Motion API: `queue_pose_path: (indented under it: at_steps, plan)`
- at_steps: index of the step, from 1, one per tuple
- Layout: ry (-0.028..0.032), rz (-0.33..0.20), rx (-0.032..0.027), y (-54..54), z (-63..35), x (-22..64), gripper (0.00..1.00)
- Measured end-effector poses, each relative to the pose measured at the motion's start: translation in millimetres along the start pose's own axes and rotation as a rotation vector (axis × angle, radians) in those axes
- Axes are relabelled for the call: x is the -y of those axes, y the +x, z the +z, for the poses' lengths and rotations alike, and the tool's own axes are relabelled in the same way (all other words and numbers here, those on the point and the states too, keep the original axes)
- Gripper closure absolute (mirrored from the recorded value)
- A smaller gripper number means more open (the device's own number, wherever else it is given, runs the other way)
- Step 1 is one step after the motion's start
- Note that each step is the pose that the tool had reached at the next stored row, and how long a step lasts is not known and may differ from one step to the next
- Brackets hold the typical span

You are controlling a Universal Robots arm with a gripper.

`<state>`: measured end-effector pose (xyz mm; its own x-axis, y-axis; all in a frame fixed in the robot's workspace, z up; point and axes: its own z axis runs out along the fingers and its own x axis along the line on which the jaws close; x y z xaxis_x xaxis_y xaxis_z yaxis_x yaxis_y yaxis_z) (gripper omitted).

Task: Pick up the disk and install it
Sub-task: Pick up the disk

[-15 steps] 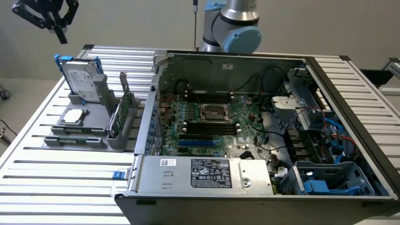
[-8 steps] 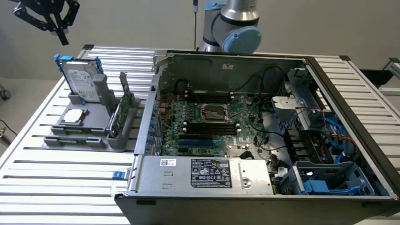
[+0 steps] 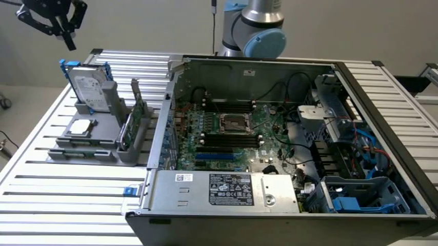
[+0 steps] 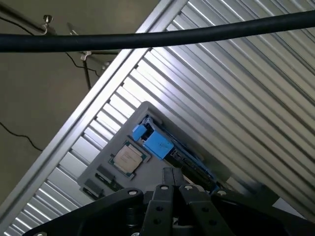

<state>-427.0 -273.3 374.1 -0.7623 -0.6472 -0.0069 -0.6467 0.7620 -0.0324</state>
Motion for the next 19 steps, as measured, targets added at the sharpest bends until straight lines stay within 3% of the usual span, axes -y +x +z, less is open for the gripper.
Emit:
queue_pose_path:
  at_steps: [4, 8, 16, 19]
  plan:
    - [-0.001, -0.046, 0.0011, 0.1, 0.7, -0.1, 0.89]
    - [-0.0056, -0.077, -0.0025, 0.2, 1.0, -0.3, 0.89]
    - [-0.0328, -0.131, -0.0306, 0.3, 0.9, -1.0, 0.89]
    - [-0.0396, -0.162, -0.0375, 0.3, 0.9, -1.0, 0.89]
